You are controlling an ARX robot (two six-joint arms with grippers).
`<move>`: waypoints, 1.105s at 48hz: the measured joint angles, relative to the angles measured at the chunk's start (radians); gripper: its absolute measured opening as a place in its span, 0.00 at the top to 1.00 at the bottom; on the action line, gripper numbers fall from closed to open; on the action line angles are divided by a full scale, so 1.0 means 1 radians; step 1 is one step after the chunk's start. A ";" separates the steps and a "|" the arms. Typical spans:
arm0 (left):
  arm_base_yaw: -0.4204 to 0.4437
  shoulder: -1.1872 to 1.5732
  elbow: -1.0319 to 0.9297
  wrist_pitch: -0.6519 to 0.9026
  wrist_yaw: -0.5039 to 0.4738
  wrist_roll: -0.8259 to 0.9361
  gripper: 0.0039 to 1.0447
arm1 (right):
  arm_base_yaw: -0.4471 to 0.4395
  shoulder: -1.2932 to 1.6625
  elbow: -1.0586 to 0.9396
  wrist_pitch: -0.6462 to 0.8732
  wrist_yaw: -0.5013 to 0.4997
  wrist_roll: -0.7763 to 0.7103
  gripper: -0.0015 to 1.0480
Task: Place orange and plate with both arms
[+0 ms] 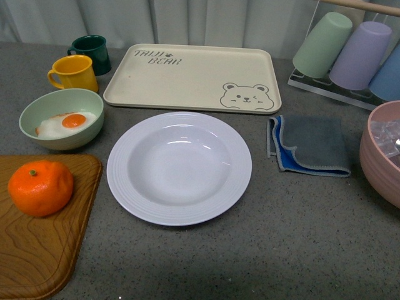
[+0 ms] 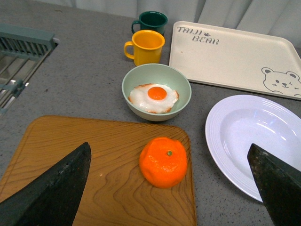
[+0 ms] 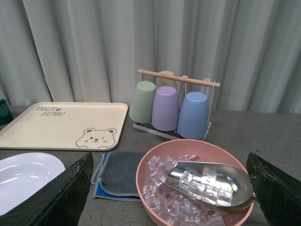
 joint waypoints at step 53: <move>0.045 1.169 0.423 0.195 0.162 -0.008 0.06 | 0.000 0.000 0.000 0.000 0.000 0.000 0.09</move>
